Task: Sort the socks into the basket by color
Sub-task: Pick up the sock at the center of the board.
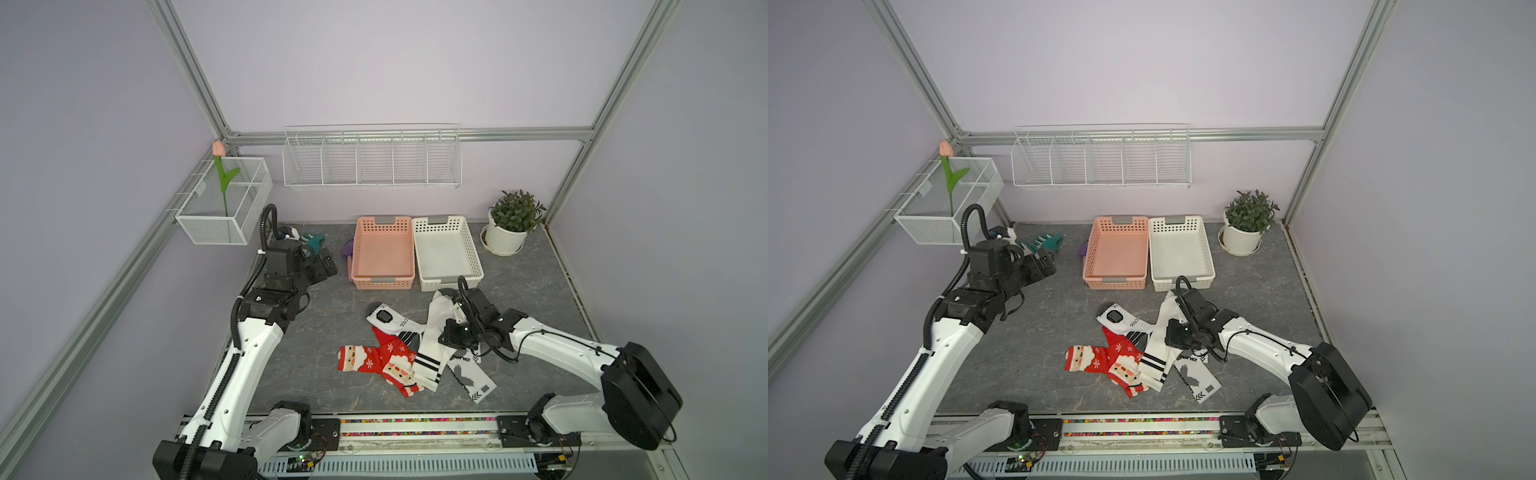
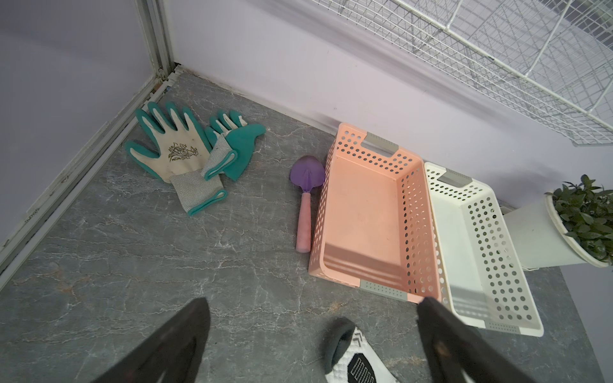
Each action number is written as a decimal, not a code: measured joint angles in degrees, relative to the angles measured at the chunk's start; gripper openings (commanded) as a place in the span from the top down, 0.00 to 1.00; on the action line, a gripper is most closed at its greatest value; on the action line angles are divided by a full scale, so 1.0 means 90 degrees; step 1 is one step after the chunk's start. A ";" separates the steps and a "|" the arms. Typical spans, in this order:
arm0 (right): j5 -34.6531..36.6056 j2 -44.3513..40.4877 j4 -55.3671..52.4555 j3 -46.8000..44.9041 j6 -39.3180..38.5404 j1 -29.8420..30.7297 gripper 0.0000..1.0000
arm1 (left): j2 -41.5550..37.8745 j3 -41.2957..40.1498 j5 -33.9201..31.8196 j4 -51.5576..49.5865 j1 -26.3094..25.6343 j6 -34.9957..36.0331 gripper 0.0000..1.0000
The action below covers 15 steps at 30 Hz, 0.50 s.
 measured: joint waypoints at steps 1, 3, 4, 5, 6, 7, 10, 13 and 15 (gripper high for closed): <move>0.0000 0.0000 -0.0005 0.0015 -0.0005 0.0002 0.93 | 0.0000 0.0000 -0.0002 0.0000 0.0000 0.0000 0.00; 0.0000 0.0000 -0.0024 0.0044 -0.0024 0.0002 0.93 | 0.0000 0.0000 -0.0002 -0.0002 0.0000 0.0000 0.00; -0.0002 0.0000 -0.0051 0.0070 -0.0027 0.0002 0.93 | 0.0000 -0.0002 -0.0002 0.0000 0.0000 0.0000 0.00; -0.0005 0.0000 -0.0087 0.0102 -0.0029 0.0002 0.93 | -0.0002 0.0000 -0.0002 0.0000 0.0000 0.0000 0.00; -0.0010 0.0000 -0.0121 0.0143 -0.0044 0.0002 0.93 | -0.0005 0.0000 -0.0002 -0.0002 0.0000 0.0000 0.00; -0.0022 -0.0005 -0.0187 0.0202 -0.0061 0.0007 0.93 | -0.0007 -0.0002 -0.0002 0.0000 0.0000 0.0000 0.00; -0.0041 -0.0078 -0.0469 0.0461 -0.0153 0.0010 0.93 | -0.0007 0.0000 -0.0002 0.0000 0.0000 0.0000 0.00; -0.0049 -0.0277 -0.0874 0.0896 -0.0316 0.0015 0.93 | -0.0007 -0.0002 -0.0002 0.0000 0.0000 0.0000 0.00; -0.0046 -0.0452 -0.1180 0.1275 -0.0454 0.0015 0.93 | -0.0007 0.0000 0.0000 0.0000 0.0000 0.0000 0.00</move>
